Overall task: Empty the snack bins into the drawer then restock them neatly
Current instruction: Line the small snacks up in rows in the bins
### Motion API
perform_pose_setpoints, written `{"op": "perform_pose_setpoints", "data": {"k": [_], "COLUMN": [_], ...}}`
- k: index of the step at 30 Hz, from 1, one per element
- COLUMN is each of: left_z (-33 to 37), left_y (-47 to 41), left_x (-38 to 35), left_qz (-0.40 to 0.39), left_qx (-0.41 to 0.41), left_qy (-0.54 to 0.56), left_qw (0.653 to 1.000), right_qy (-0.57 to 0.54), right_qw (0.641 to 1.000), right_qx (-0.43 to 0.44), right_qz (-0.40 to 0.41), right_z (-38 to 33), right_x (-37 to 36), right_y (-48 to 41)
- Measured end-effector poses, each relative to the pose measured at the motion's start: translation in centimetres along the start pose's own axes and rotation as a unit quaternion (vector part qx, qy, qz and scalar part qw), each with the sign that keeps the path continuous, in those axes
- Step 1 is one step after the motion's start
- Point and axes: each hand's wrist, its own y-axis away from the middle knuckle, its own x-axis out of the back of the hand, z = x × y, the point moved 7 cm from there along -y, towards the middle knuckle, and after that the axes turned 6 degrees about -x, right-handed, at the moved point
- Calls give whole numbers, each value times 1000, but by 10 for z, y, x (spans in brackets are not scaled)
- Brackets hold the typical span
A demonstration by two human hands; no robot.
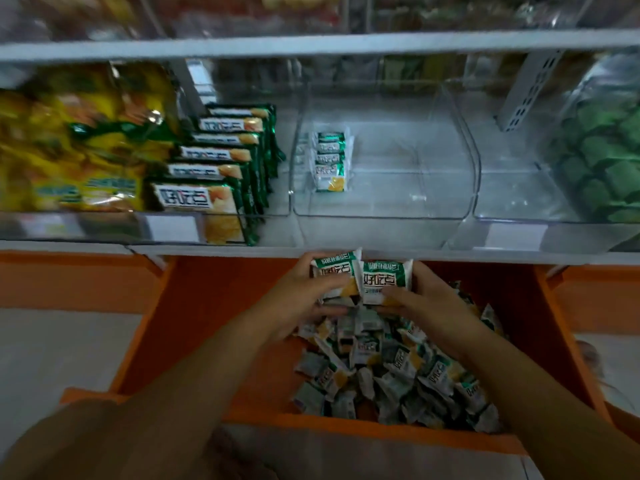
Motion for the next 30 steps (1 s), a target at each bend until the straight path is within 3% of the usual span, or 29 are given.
{"op": "perform_pose_setpoints", "data": {"k": [5,11,13,16,19,22,30], "left_z": [56,101,114,122,120,120,120], "left_y": [23,19,14,8,1,-2,-1], "left_x": [27,63,75,92,103,111,113], "left_qz": [80,136,154,175,182,182,158], "left_qx": [-96,-165,-185,-198,-197,-193,-192], "left_qy": [-46,-94,-115,-105,-92,-96,-120], "left_qw": [991,972,964,959,959,959,961], "right_qy": [31,-13,46,216,321,345,391], "right_qw": [997,975,968,954,940,934,909], "right_qx": [73,189,206,149,74,67,93], "right_qz": [5,113,138,142,88,70,114], "right_z": [-55,-142,-165,-169,-146,-138,-137], "right_x": [-19,-16,-17,-22,-27,-28,-24], "right_y": [7,-22,-49,-108,-159,-185,-196]}}
